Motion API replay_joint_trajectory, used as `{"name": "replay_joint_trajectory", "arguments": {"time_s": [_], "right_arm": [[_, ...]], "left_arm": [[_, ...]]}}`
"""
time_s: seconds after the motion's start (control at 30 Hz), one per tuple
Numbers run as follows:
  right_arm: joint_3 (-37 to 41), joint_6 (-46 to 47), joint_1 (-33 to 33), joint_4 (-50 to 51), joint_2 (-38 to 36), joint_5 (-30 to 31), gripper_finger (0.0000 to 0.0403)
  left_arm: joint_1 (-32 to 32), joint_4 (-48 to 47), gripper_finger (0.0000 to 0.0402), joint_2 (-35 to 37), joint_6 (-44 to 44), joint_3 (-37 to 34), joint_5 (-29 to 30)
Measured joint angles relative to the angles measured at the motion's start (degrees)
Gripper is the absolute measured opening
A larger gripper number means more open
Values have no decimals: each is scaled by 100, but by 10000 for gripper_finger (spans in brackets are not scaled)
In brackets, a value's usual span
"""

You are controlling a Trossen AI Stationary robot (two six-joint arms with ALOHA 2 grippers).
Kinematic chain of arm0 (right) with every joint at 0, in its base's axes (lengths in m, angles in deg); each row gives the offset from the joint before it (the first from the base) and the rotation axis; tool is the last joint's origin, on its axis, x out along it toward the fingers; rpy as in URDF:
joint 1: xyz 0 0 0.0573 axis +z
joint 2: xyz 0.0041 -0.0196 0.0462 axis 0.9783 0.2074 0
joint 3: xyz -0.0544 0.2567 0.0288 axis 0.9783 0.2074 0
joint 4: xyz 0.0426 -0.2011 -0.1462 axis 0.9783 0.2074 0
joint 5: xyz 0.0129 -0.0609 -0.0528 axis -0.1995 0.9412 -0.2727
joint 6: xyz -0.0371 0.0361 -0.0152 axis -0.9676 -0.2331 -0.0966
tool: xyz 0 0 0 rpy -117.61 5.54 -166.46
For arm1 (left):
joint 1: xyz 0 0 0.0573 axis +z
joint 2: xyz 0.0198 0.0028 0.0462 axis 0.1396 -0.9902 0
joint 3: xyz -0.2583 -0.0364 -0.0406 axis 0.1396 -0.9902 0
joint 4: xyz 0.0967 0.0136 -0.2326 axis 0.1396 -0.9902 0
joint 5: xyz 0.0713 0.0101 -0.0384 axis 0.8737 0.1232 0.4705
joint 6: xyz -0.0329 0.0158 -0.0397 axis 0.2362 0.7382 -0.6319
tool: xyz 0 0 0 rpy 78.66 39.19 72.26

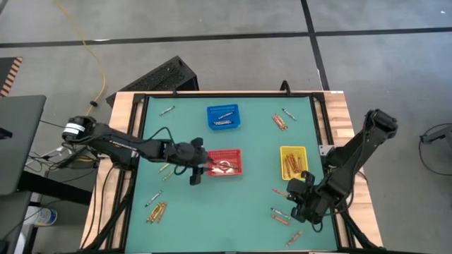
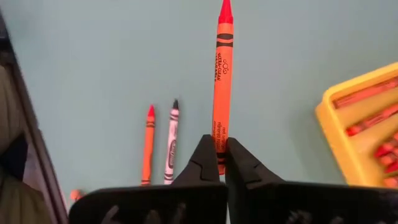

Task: Sort crayons
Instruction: Put the orange crayon into the yellow bin

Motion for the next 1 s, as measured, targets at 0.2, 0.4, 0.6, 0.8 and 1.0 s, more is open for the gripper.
{"name": "replay_joint_trajectory", "arguments": {"time_s": [0.2,0.4,0.6,0.8,1.0], "right_arm": [[-532,14,-56,899,-47,201,2],[-556,43,-232,1228,-47,159,2],[-544,-133,-494,1219,-47,151,1],[-85,-442,-854,1198,-136,-219,1],[594,-491,-1198,899,-609,-557,1]], "left_arm": [[-232,268,167,17,178,-188,240],[-240,790,167,17,198,-497,221],[-223,941,167,17,381,-499,216],[-216,1213,167,17,469,-499,214],[-59,1210,167,17,412,-499,206]]}}
